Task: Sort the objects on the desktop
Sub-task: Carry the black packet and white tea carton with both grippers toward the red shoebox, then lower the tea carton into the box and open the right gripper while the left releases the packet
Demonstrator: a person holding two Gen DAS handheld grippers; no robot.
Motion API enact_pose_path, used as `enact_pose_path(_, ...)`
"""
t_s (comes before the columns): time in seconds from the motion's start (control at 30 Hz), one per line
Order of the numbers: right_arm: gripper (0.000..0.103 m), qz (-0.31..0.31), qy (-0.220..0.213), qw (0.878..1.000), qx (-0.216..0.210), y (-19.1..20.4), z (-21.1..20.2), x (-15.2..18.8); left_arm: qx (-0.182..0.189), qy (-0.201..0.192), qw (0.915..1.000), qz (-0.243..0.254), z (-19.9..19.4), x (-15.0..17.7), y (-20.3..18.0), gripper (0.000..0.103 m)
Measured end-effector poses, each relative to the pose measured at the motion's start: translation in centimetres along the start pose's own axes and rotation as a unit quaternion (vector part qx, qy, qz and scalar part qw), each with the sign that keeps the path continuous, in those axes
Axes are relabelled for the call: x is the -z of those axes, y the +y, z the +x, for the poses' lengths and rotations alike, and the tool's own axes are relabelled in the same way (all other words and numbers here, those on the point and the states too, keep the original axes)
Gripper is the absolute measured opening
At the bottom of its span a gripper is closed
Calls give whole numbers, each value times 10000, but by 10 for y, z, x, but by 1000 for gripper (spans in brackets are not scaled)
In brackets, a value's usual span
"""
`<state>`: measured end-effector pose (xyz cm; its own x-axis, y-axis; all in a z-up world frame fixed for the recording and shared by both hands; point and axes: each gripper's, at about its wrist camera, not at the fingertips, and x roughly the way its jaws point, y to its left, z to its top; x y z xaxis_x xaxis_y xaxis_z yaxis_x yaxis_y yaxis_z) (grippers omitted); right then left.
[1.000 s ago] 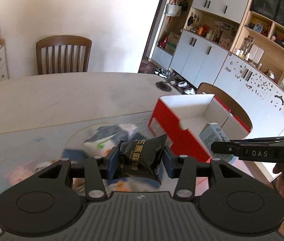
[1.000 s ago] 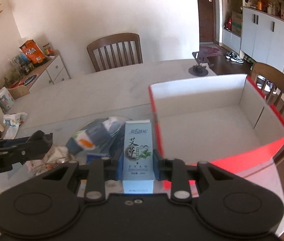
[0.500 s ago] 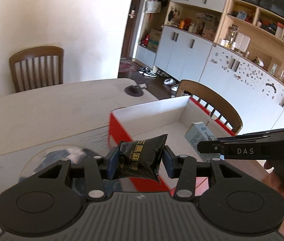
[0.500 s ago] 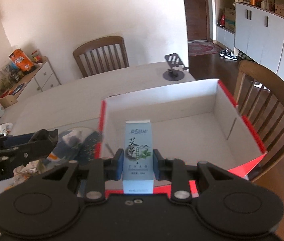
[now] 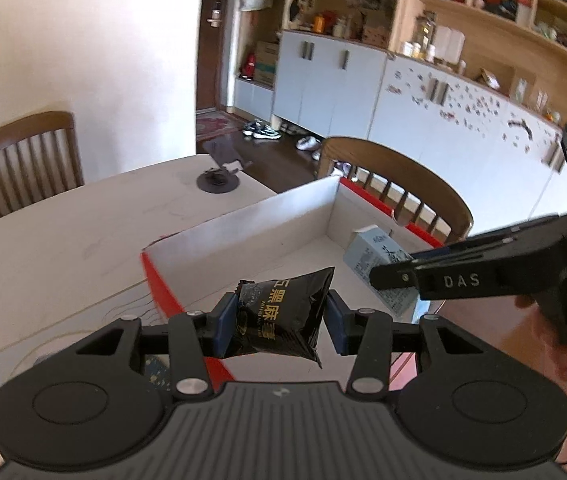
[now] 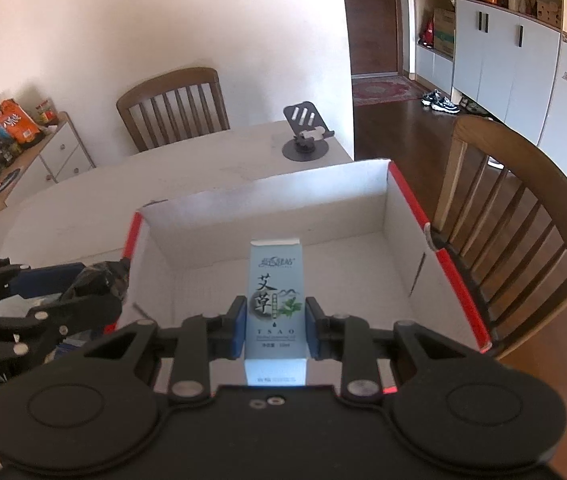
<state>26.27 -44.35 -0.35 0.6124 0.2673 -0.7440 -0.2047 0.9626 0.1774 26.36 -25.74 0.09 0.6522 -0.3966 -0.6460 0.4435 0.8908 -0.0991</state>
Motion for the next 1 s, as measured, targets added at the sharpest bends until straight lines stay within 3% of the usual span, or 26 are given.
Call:
enact_pose_path(0.2, 28, -103, 102, 9999, 27, -14, 22, -4, 58, 261, 9980, 565, 31, -1, -6, 45)
enact_pose_path(0.53, 28, -284, 525, 9982, 52, -24, 59, -7, 4, 758, 9928, 923, 69, 3, -12, 45)
enact_pose_path(1.0, 28, -504, 1133, 9921, 171, -31, 98, -4, -175, 1589, 9783, 1322, 118, 4, -22, 45)
